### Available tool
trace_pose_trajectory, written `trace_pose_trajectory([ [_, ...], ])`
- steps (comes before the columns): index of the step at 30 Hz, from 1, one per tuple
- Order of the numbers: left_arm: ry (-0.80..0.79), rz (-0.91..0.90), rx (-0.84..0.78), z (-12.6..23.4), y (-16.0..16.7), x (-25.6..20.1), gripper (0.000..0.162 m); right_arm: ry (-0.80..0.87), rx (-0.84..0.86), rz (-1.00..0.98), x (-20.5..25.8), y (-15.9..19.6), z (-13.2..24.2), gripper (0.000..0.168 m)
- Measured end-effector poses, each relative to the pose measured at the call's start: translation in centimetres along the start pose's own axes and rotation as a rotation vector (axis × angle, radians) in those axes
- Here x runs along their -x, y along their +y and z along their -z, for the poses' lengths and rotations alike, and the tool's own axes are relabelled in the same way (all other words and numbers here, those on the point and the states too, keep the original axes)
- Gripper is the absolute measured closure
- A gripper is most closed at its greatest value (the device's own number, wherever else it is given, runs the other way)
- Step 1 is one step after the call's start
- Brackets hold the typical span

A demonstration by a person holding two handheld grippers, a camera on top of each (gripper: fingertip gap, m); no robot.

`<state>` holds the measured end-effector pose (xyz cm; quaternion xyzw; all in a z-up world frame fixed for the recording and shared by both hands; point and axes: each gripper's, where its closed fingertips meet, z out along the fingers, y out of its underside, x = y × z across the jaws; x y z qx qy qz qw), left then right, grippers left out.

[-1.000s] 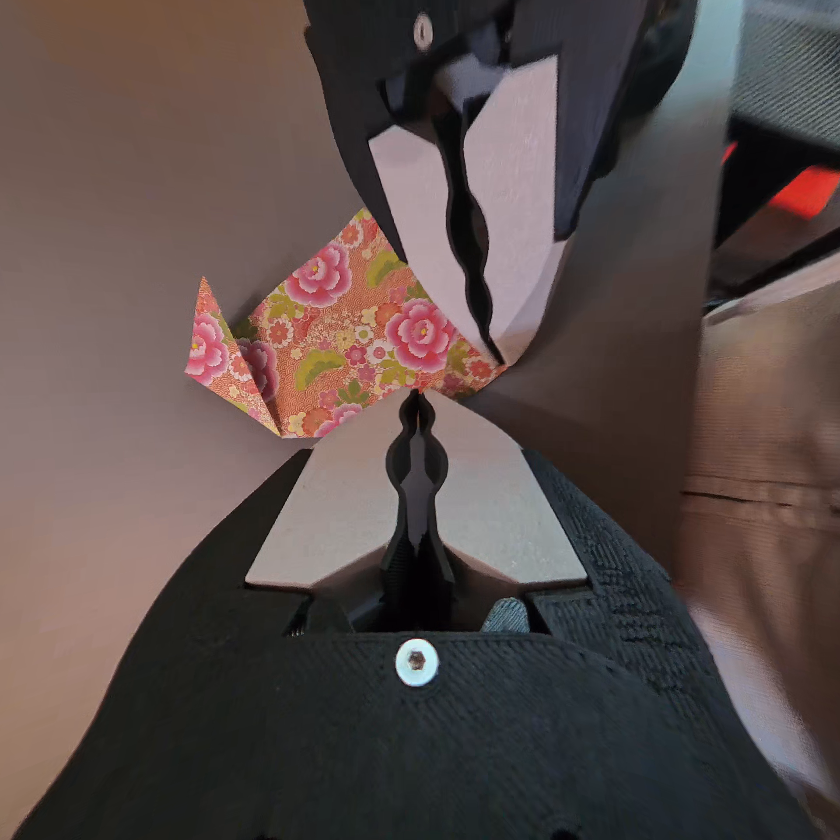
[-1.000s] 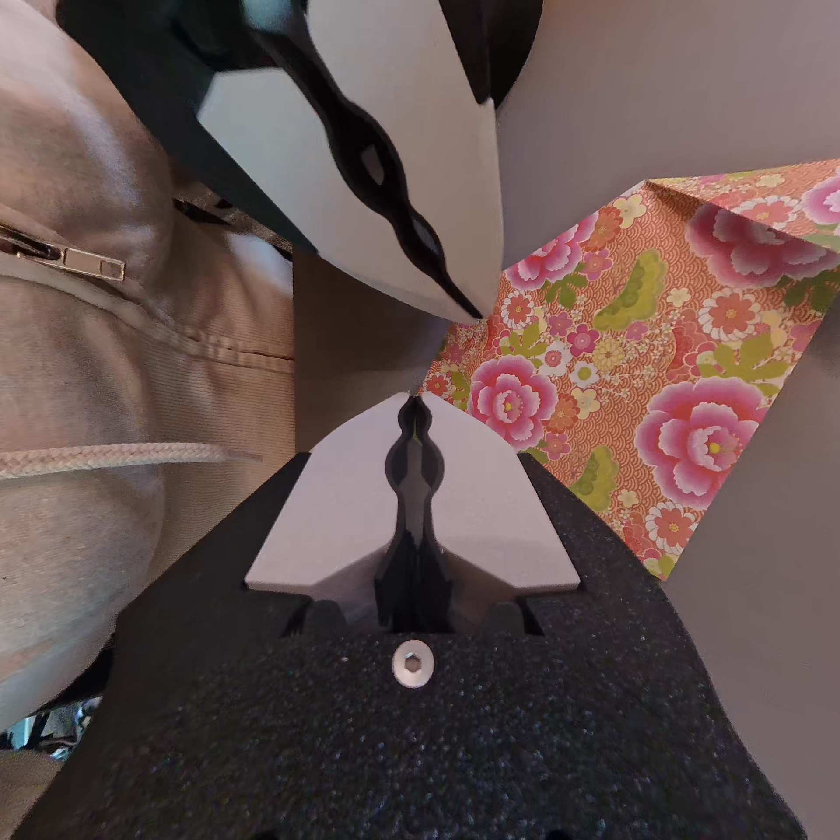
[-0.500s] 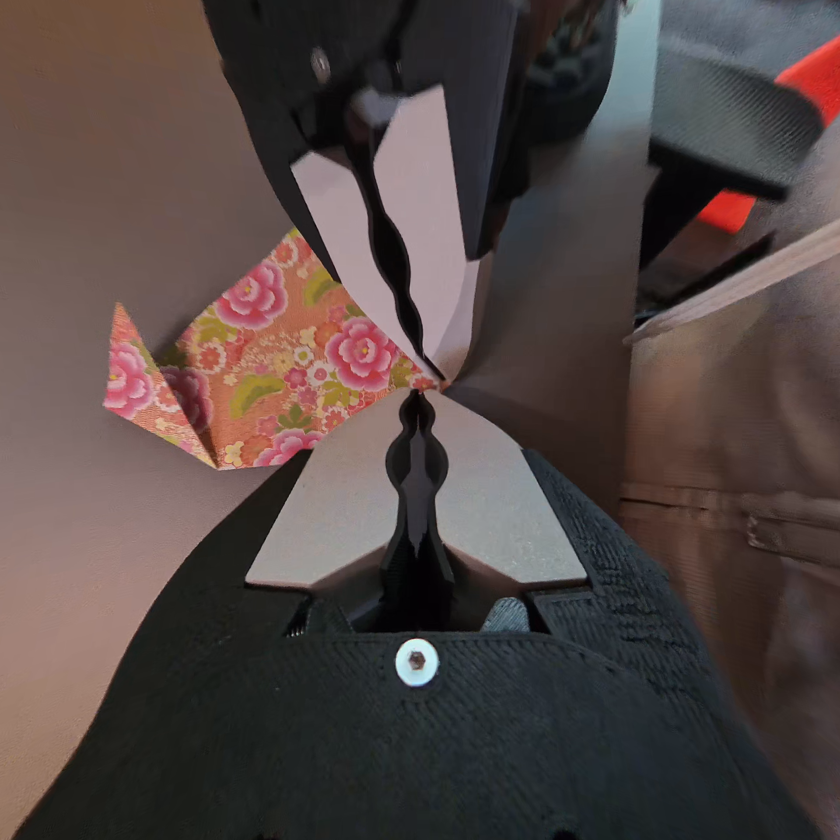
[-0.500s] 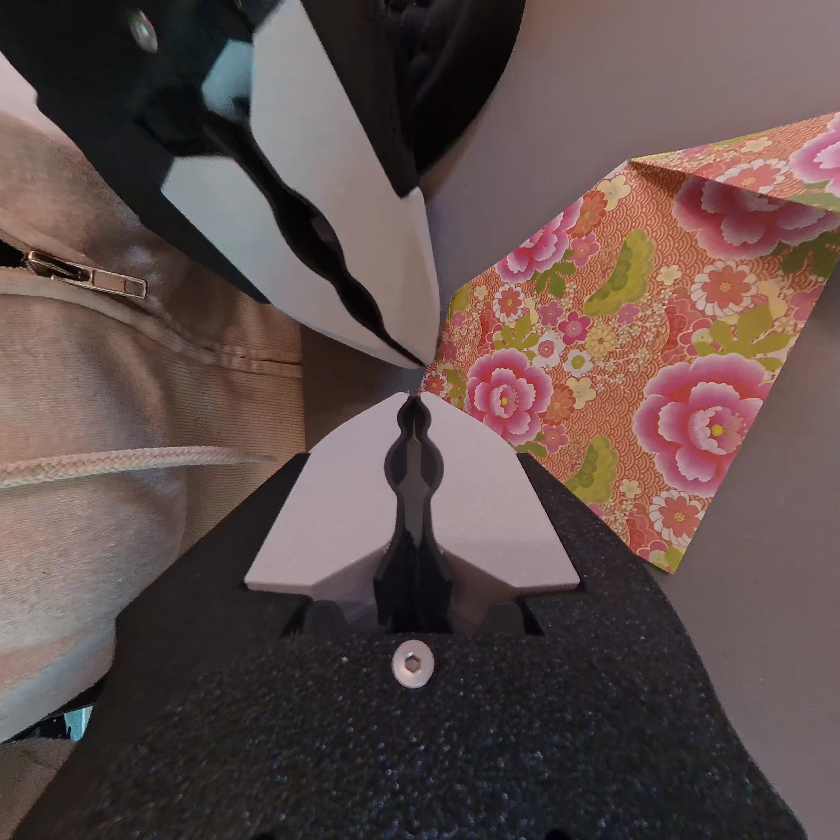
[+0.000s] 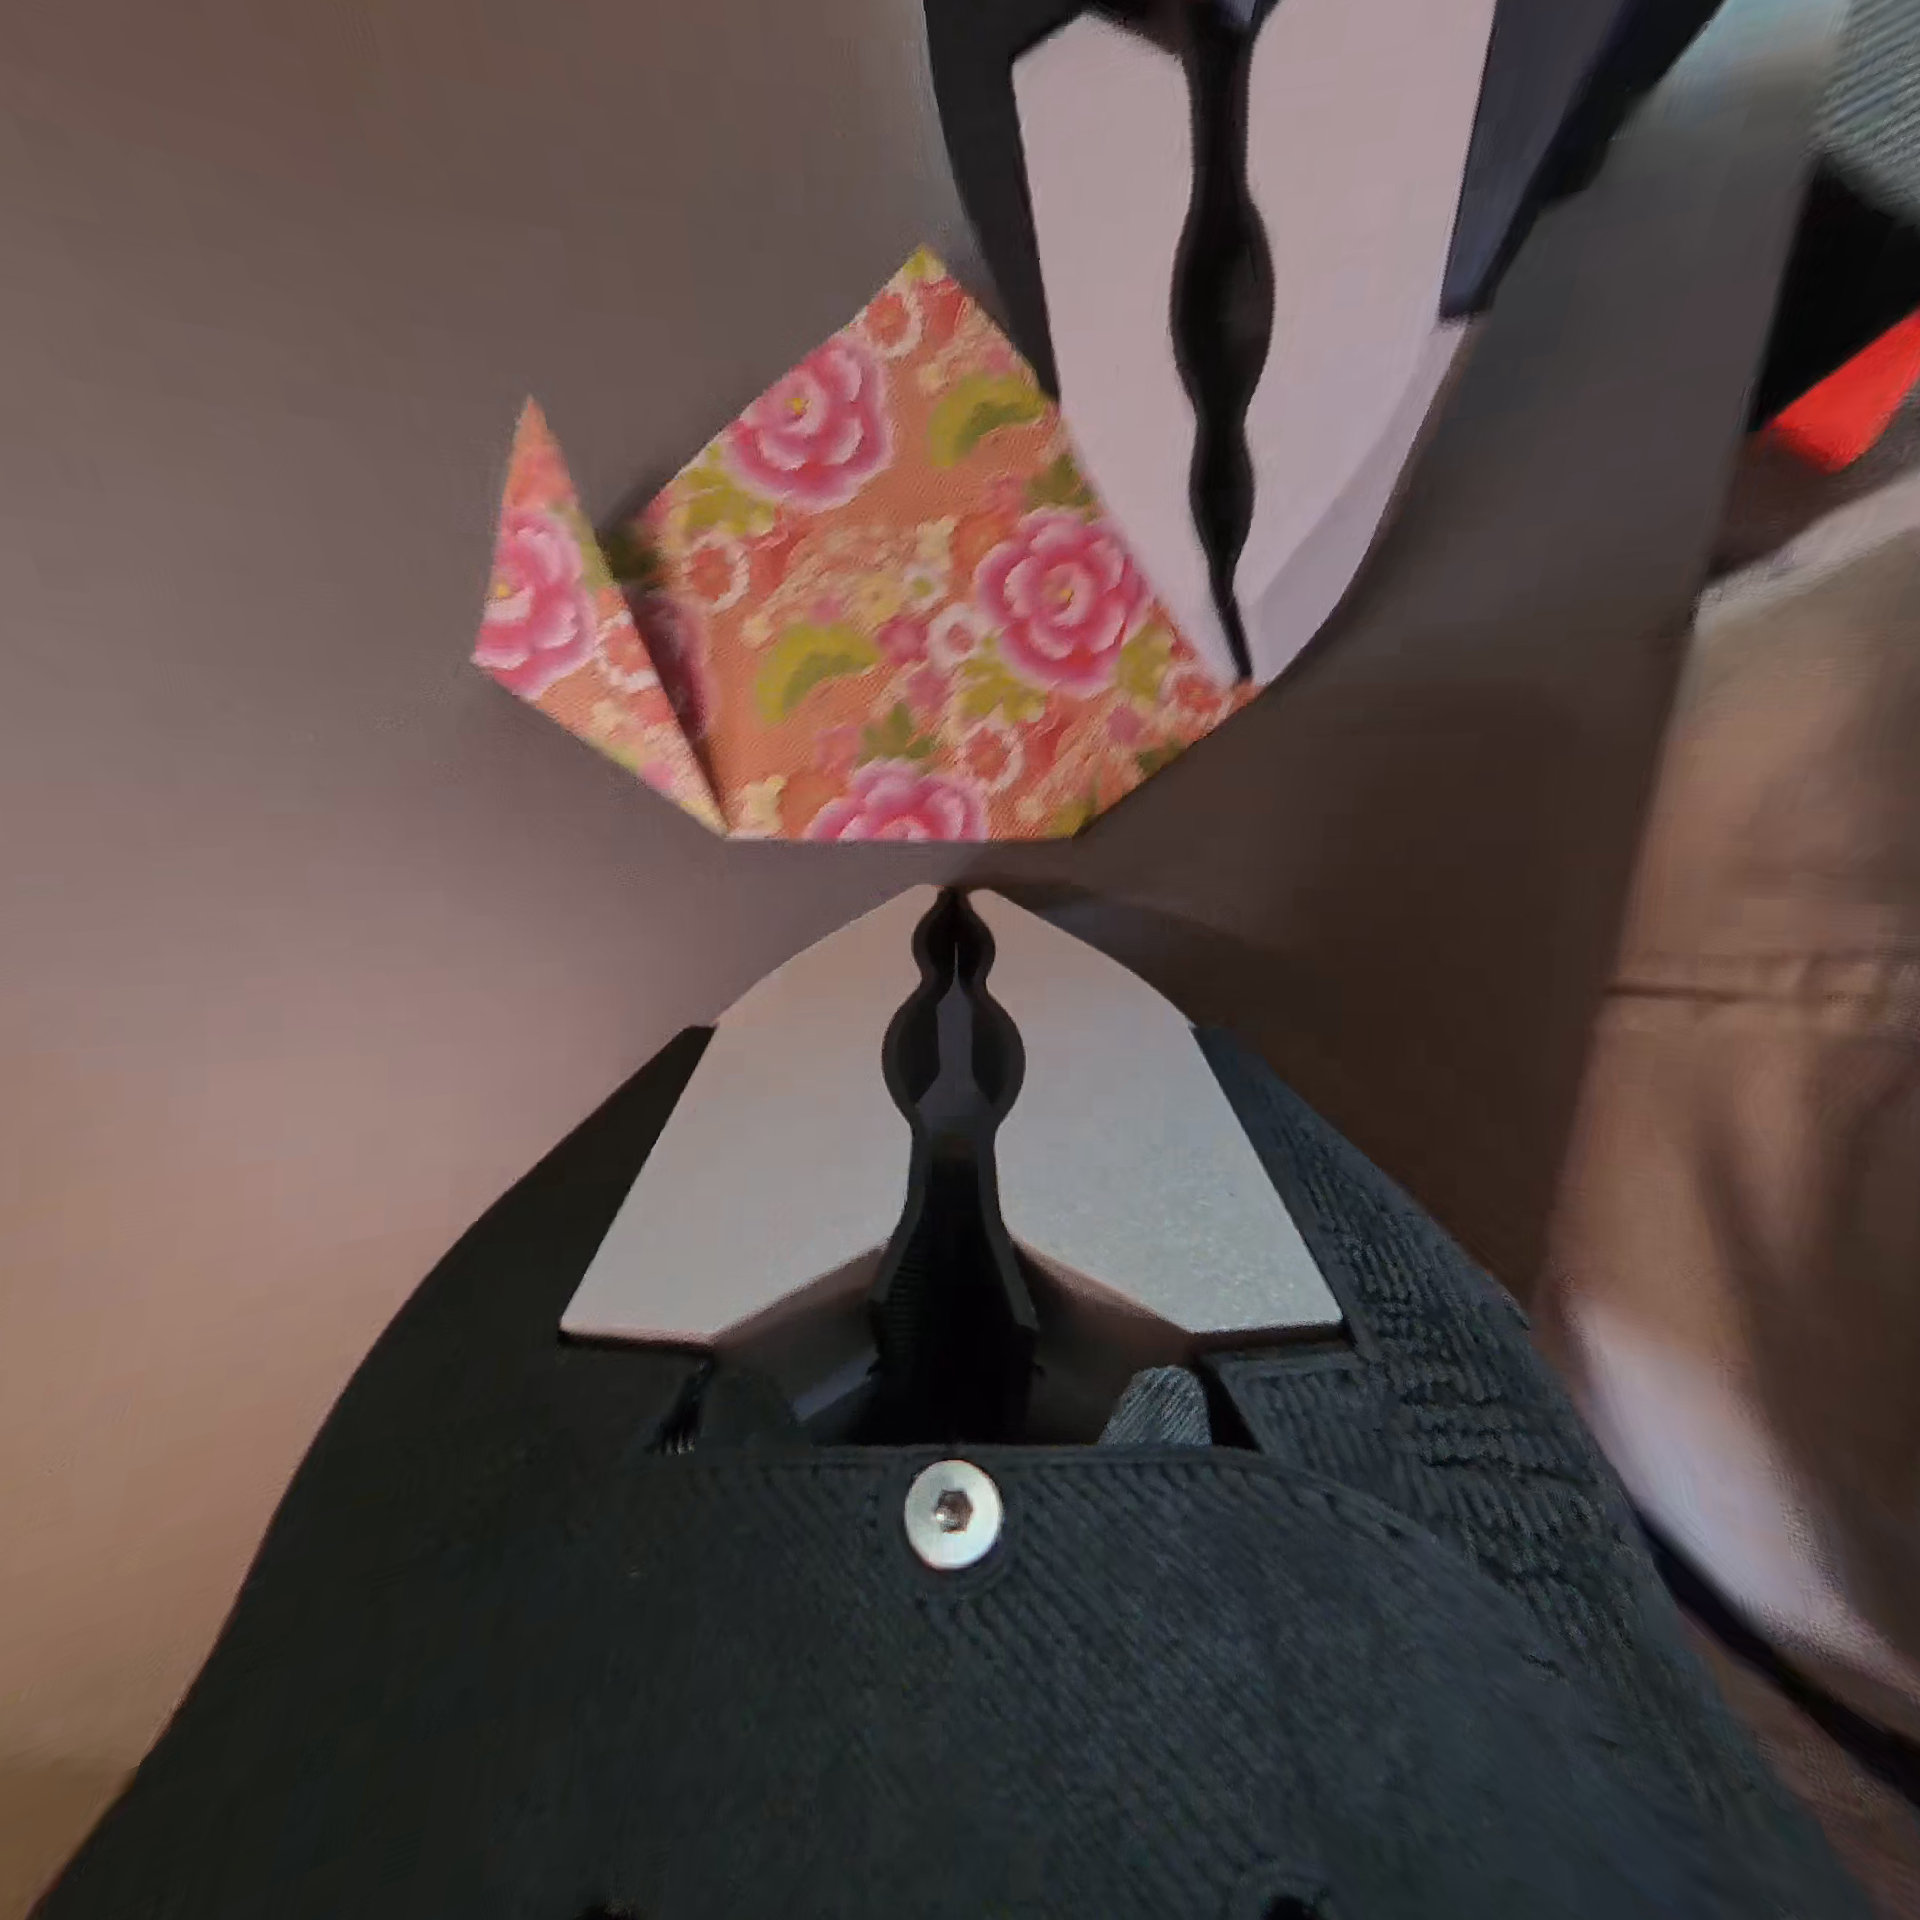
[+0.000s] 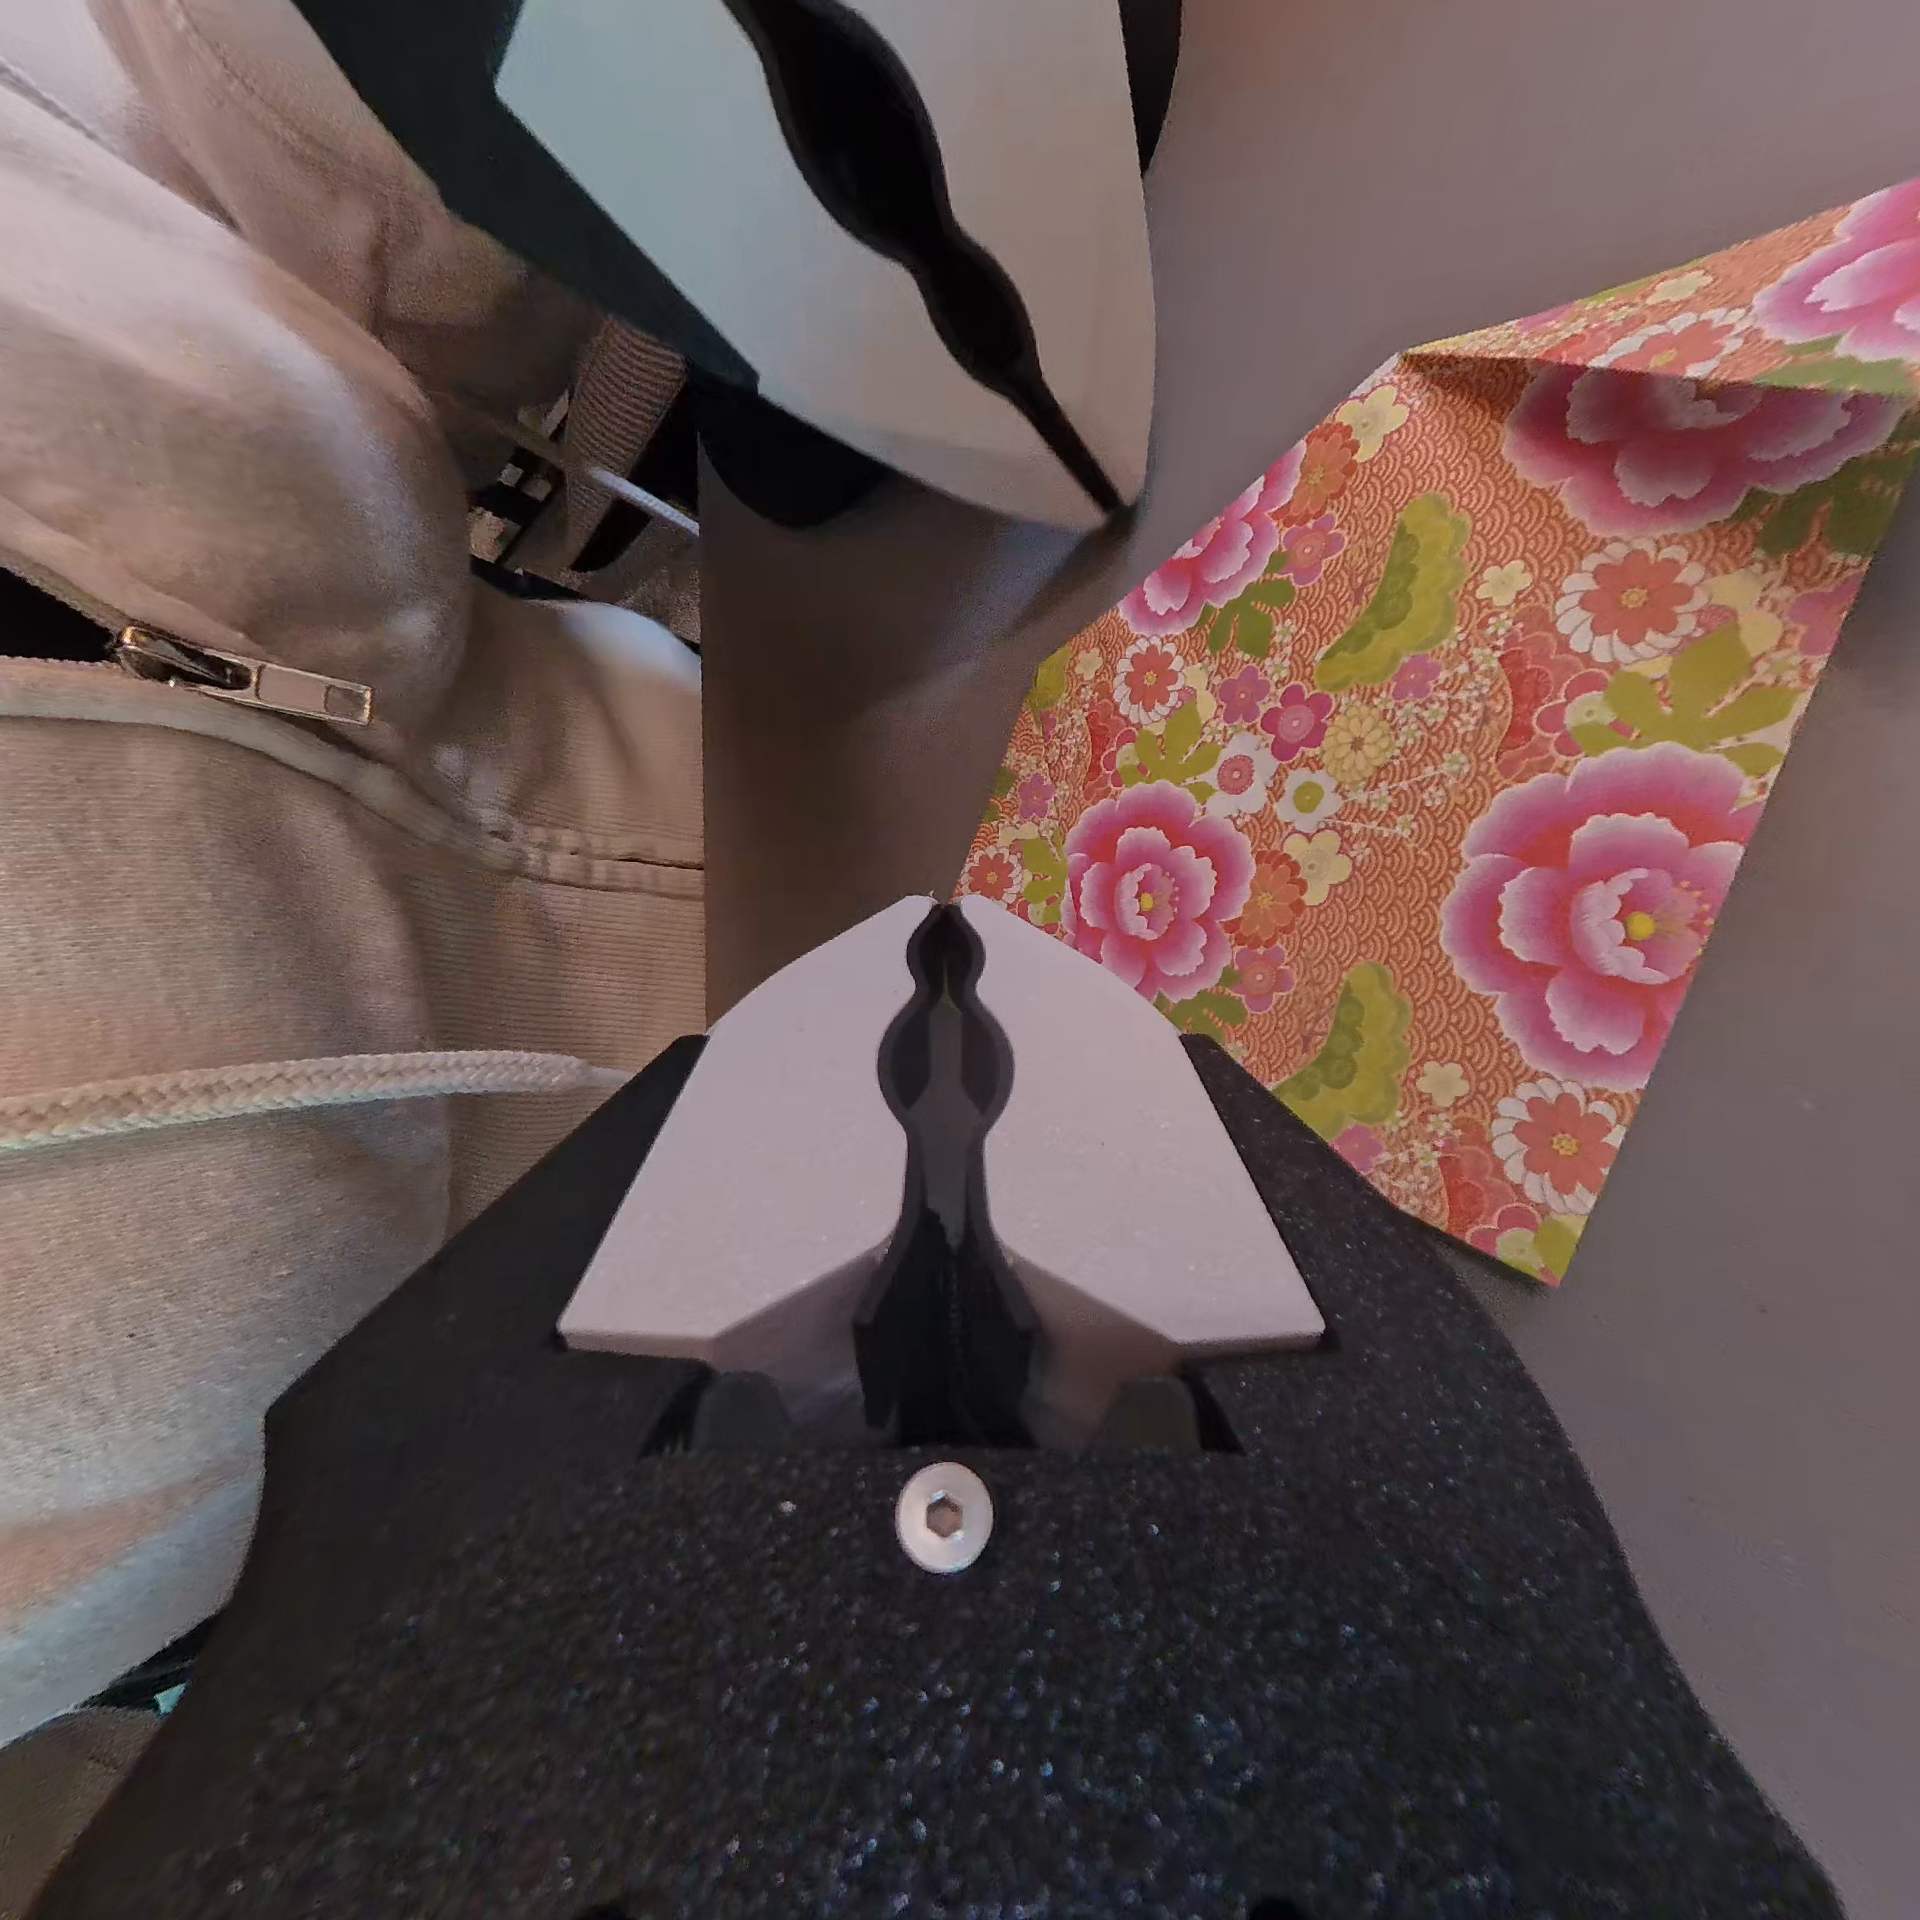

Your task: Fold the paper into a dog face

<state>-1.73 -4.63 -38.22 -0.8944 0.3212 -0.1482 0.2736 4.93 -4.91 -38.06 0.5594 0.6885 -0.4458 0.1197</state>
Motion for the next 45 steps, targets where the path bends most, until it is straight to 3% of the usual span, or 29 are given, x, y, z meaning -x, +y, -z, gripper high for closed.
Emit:
trace_pose_trajectory([
  [4, 0.123, -0.053, -0.139, 0.0, -2.8, -3.2, 0.162, 0.003, 0.005, 0.003, 0.0, 0.0, 0.0, 0.168],
  [6, 0.123, -0.109, -0.122, -1.0, -3.3, -4.2, 0.162, 0.009, 0.004, 0.003, 0.0, 0.0, 0.0, 0.168],
  [10, 0.093, -0.069, -0.024, -2.2, -2.3, -3.5, 0.162, 0.013, -0.002, 0.002, 0.0, 0.0, 0.0, 0.168],
  [19, -0.006, -0.102, -0.013, -0.5, -0.4, -0.8, 0.162, 0.028, -0.006, 0.018, 0.0, -0.1, 0.0, 0.168],
  [22, 0.036, -0.179, -0.137, -0.1, -2.1, -2.3, 0.162, 0.043, 0.02, 0.026, 0.0, -0.1, -0.1, 0.168],
  [24, 0.026, -0.232, -0.118, -0.8, -2.4, -2.5, 0.162, 0.058, 0.048, 0.033, 0.0, -0.1, -0.1, 0.168],
  [28, 0.067, -0.163, -0.04, -1.6, -1.5, -2.2, 0.162, 0.069, 0.132, 0.065, 0.2, 0.2, 0.0, 0.168],
  [31, 0.089, -0.144, -0.045, -1.5, -1.5, -2.2, 0.162, 0.024, 0.066, 0.072, 0.9, -2.0, 0.1, 0.168],
  [34, 0.094, -0.141, -0.053, -1.5, -1.5, -2.2, 0.162, 0.036, 0.128, 0.093, 0.2, -2.4, -1.0, 0.168],
  [40, 0.088, -0.148, -0.064, -1.4, -1.4, -2.2, 0.161, -0.015, 0.123, -0.023, 0.0, -2.0, -1.5, 0.168],
  [45, 0.108, -0.13, -0.066, -1.4, -1.4, -2.2, 0.161, -0.06, 0.109, -0.163, 0.9, 0.7, -0.2, 0.168],
])
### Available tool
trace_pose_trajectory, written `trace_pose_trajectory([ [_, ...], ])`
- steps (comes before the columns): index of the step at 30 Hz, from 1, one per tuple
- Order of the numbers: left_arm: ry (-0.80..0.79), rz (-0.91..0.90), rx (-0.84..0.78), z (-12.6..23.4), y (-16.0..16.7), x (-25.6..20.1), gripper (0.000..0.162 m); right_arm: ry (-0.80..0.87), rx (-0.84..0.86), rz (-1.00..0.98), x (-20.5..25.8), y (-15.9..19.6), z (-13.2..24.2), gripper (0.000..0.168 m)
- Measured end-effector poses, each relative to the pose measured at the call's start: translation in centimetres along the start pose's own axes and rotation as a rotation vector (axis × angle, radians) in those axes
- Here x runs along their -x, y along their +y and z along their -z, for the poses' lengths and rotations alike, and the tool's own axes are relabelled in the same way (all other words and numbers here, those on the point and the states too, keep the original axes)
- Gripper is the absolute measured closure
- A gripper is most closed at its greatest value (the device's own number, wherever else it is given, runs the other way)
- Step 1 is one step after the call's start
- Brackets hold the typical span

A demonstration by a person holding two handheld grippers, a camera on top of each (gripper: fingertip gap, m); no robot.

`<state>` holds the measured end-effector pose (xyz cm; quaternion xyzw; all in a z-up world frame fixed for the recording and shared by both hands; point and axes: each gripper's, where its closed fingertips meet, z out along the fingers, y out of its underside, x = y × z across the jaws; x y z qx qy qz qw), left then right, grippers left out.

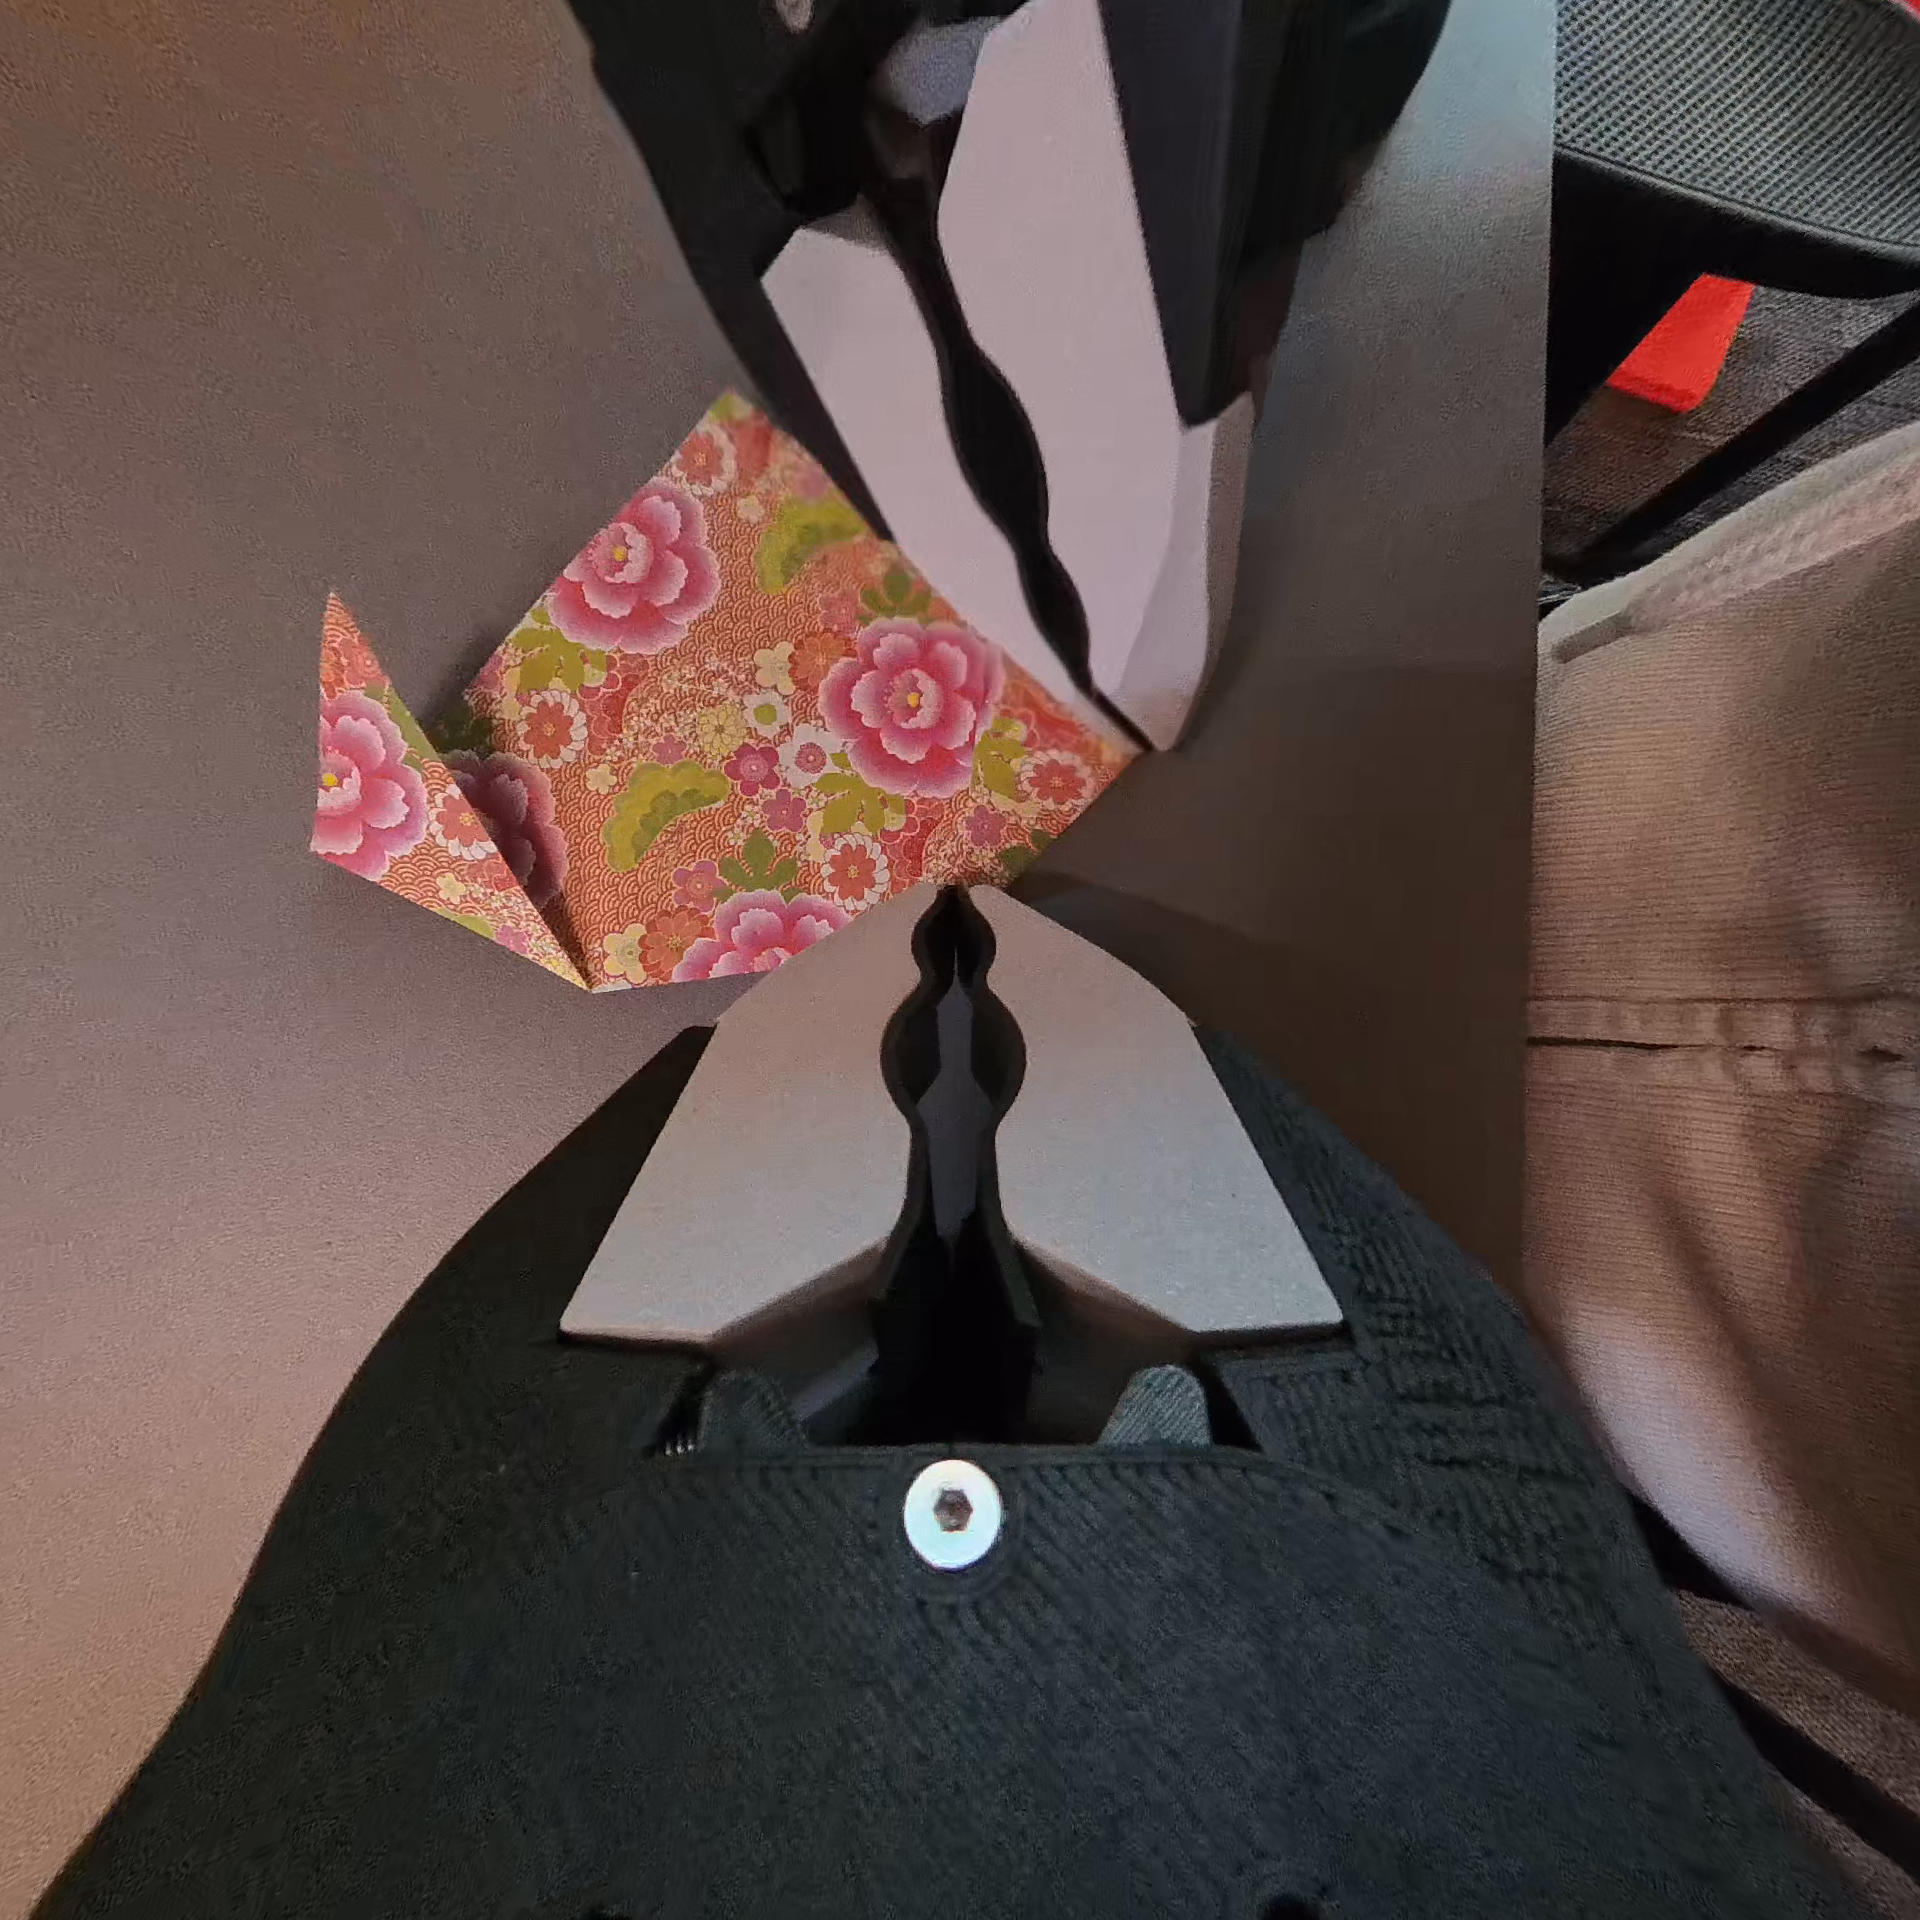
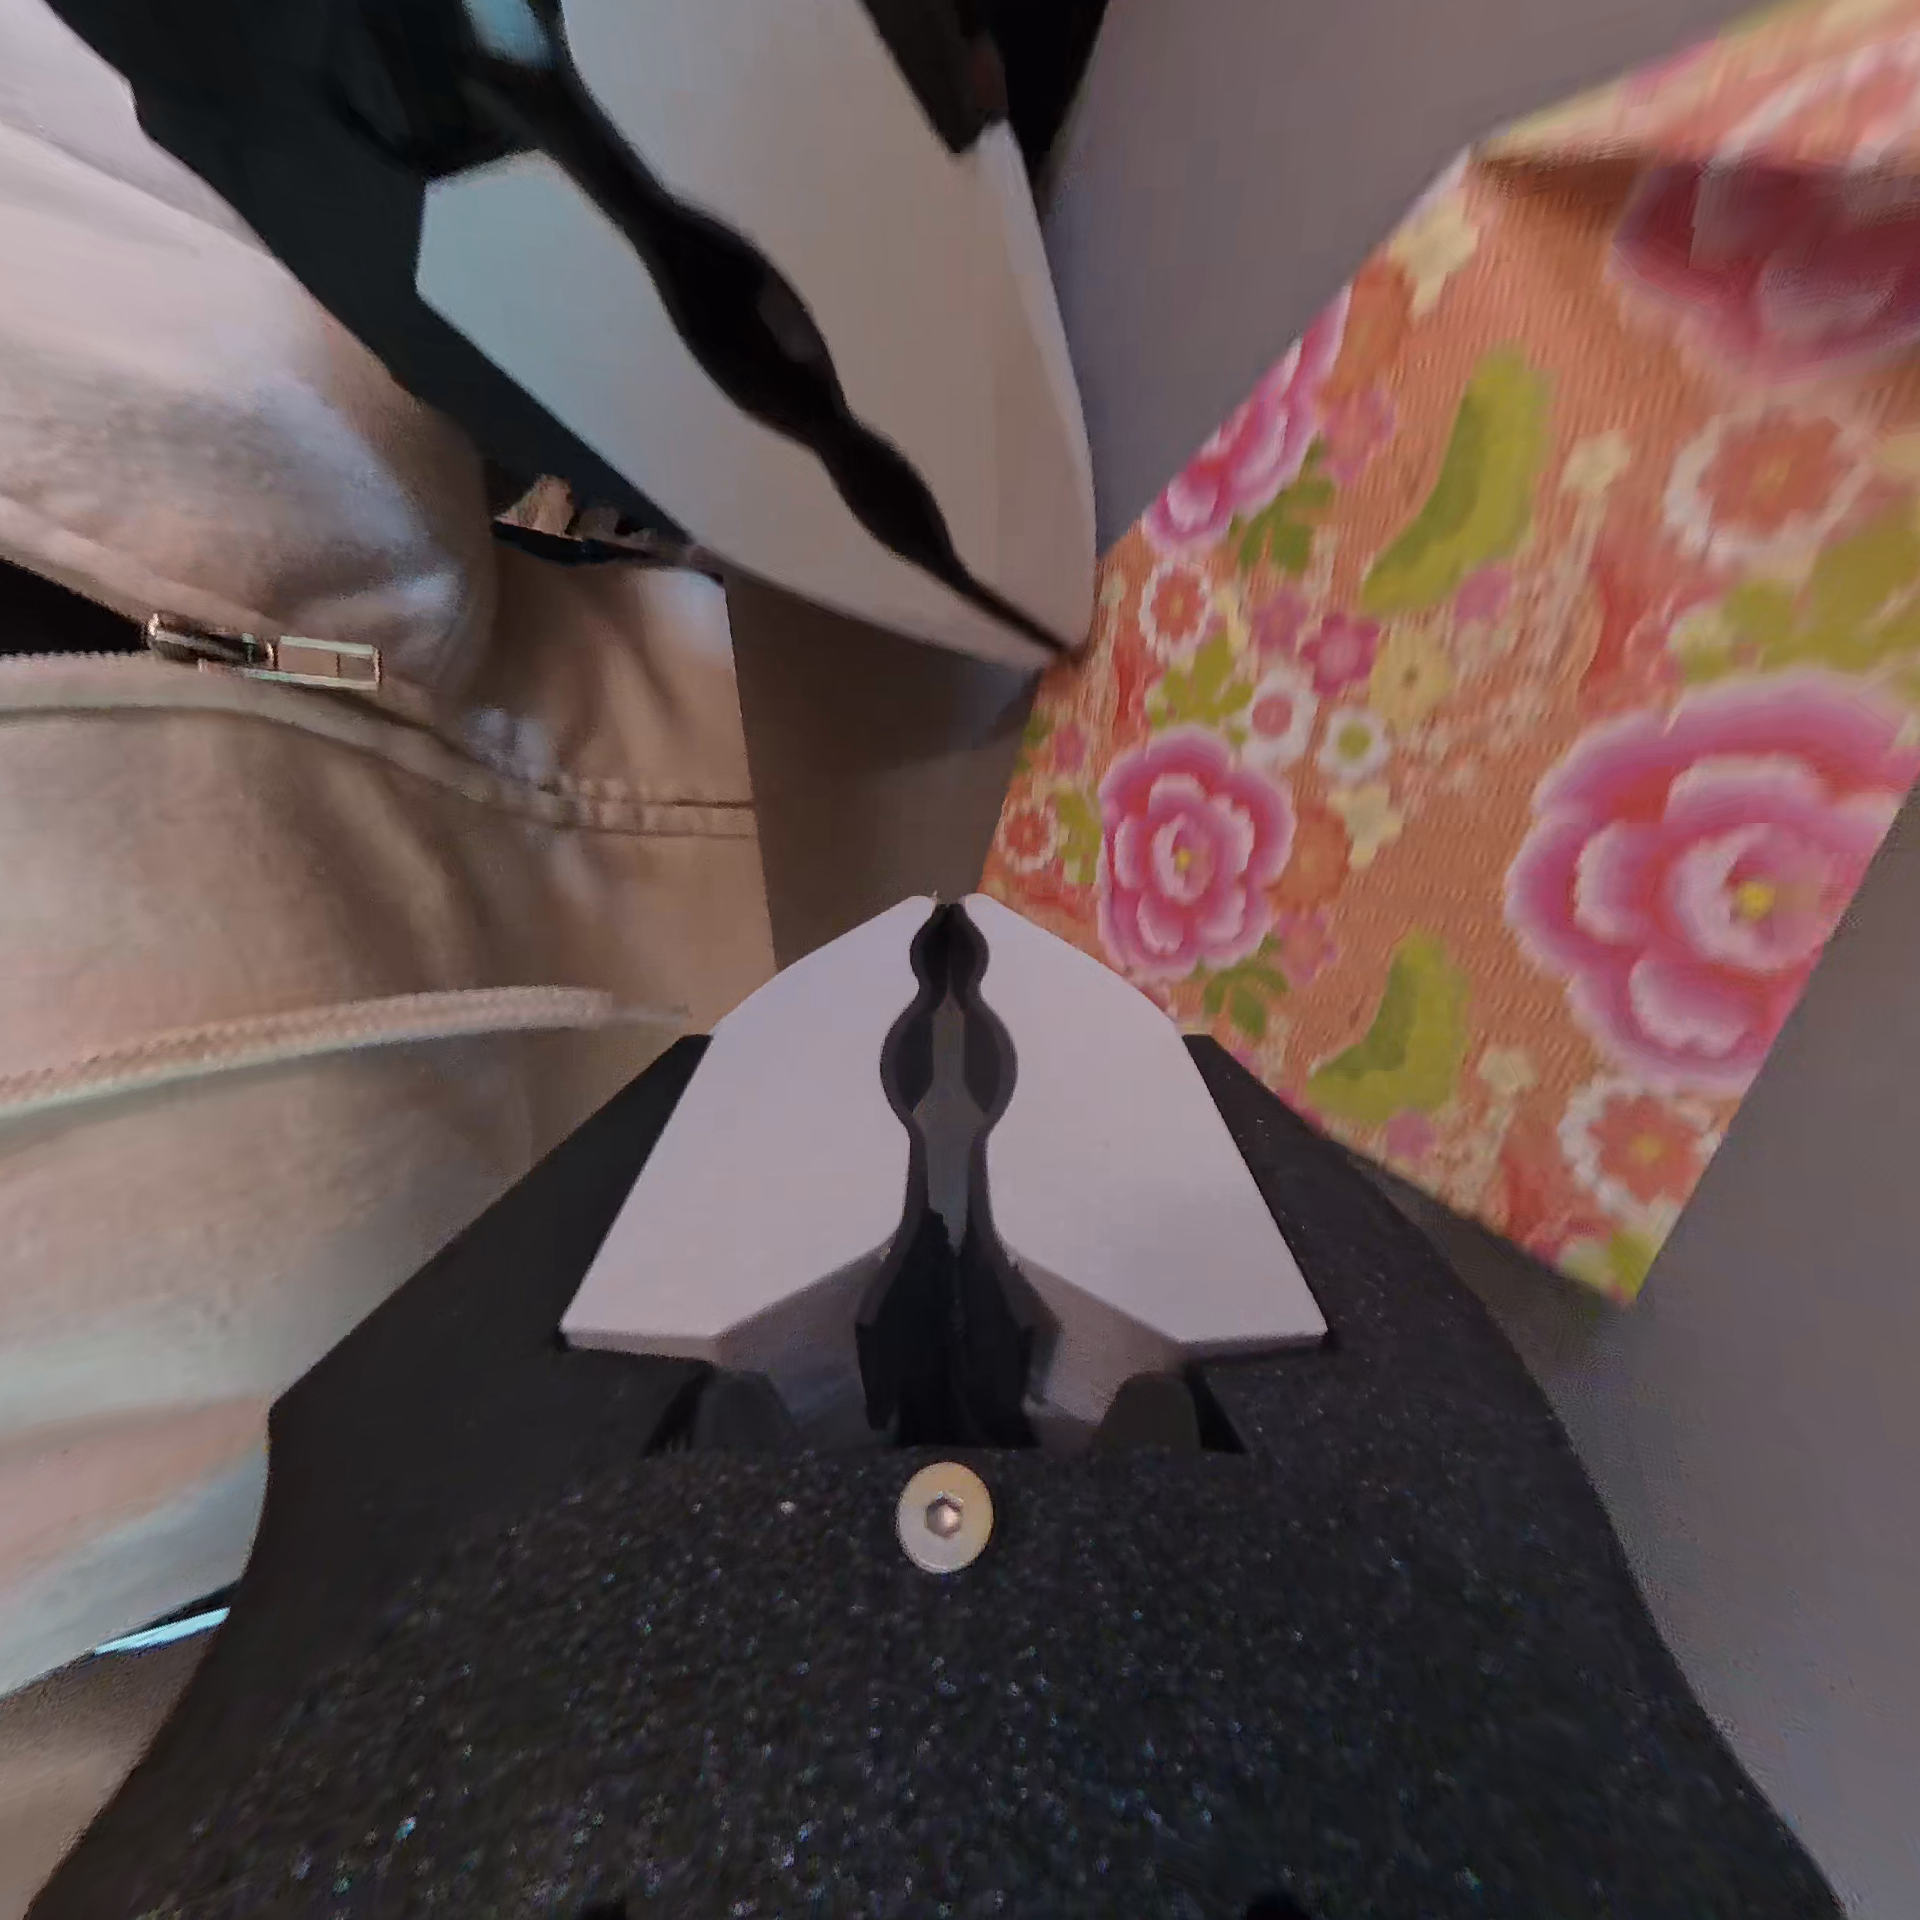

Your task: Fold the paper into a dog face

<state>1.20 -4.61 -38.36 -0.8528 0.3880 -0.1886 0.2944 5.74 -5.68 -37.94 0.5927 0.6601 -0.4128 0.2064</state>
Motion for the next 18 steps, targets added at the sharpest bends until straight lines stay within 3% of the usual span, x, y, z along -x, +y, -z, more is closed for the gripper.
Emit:
trace_pose_trajectory([
  [4, 0.003, 0.001, 0.001, 0.0, 0.0, 0.0, 0.161, -0.014, 0.06, -0.009, 0.7, 1.8, 0.0, 0.168],
  [8, 0.0, -0.009, 0.002, 0.1, 0.0, -0.1, 0.162, 0.007, 0.099, 0.111, 1.5, 2.7, 0.1, 0.168],
  [13, -0.052, -0.006, -0.12, 3.2, -1.6, 0.4, 0.162, 0.021, -0.034, 0.209, 3.6, 2.5, 2.7, 0.162],
  [16, -0.176, 0.023, -0.13, 5.4, -1.2, 1.9, 0.162, 0.165, -0.186, 0.301, 3.0, 1.5, 4.8, 0.156],
  [18, -0.222, 0.045, -0.112, 5.7, -0.7, 2.1, 0.162, 0.3, -0.267, 0.407, 2.1, 0.5, 5.9, 0.143],
])
